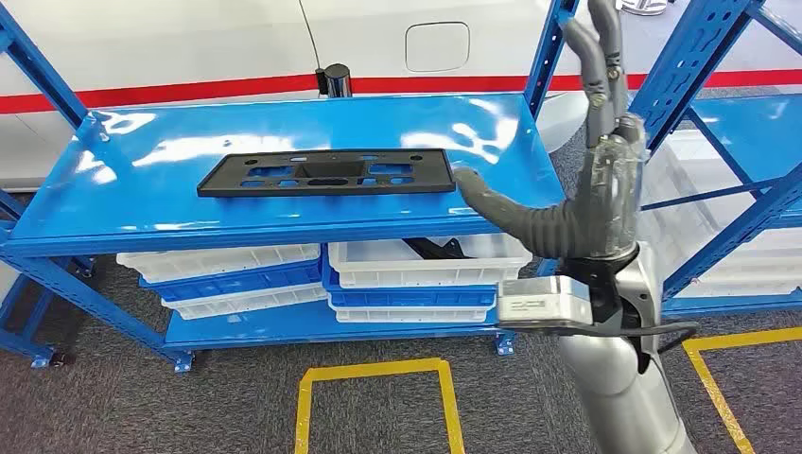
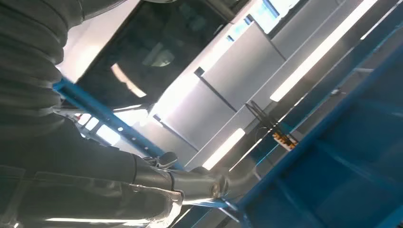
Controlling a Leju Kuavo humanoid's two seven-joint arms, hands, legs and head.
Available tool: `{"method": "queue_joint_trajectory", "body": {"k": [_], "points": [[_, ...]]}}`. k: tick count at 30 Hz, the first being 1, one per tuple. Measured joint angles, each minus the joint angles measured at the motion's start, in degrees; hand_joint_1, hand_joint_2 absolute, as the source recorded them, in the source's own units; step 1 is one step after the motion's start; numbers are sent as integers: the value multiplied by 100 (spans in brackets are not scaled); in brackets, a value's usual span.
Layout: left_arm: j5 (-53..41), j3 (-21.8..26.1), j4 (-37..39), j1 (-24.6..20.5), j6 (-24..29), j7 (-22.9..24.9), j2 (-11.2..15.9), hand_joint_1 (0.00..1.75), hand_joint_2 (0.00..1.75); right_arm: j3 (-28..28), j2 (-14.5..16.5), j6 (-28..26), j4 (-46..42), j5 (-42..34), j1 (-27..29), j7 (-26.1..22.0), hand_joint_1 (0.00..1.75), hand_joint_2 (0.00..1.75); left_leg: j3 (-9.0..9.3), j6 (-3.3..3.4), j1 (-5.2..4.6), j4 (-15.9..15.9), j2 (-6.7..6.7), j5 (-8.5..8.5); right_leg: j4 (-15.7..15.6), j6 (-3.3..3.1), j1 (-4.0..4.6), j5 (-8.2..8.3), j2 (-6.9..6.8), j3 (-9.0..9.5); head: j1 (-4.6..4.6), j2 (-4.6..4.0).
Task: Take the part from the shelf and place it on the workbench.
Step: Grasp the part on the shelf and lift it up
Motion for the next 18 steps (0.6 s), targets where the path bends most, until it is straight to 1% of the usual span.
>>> {"method": "queue_joint_trajectory", "body": {"k": [3, 6, 8, 11, 15, 18], "points": [[-21, -34, 12, -2, 1, 4, -13, 0, 0, 220, 17, 29, 8, 40, -125, 35, 0, 175, -1, 0, 0, 0, 3, 0, -1, 0, 0, 0, 1, 0, 1, 0], [-116, -113, 19, -12, -47, 49, -16, 0, 0, 473, 48, 223, 89, 234, -273, 185, 0, 175, -7, 1, -2, 0, 3, -1, -2, 1, -1, -1, 1, -1, 1, 0], [-189, -178, 20, -45, -133, 108, -17, 0, 0, 658, 107, 367, 283, 423, -424, 308, 0, 175, -7, 1, -3, 0, 5, -1, -2, 1, -1, -1, 1, -2, 0, 0], [-237, -268, 21, -110, -210, 175, -26, 0, 0, 908, 224, 442, 656, 599, -634, 408, 0, 175, -5, 1, -3, 0, 1, -1, -3, 1, -2, -1, 1, 0, 1, 0], [-239, -315, 21, -128, -222, 194, -27, 0, 0, 1063, 315, 445, 938, 639, -778, 430, 0, 175, -4, 1, -3, 0, 1, 0, -3, 2, -3, 0, 0, 0, 1, 0], [-244, -344, 21, -134, -247, 215, -27, 0, 0, 1125, 386, 554, 1135, 710, -876, 543, 0, 175, -6, 1, -3, 0, 1, -1, -2, 2, -4, 0, 2, -2, 0, 0]]}}
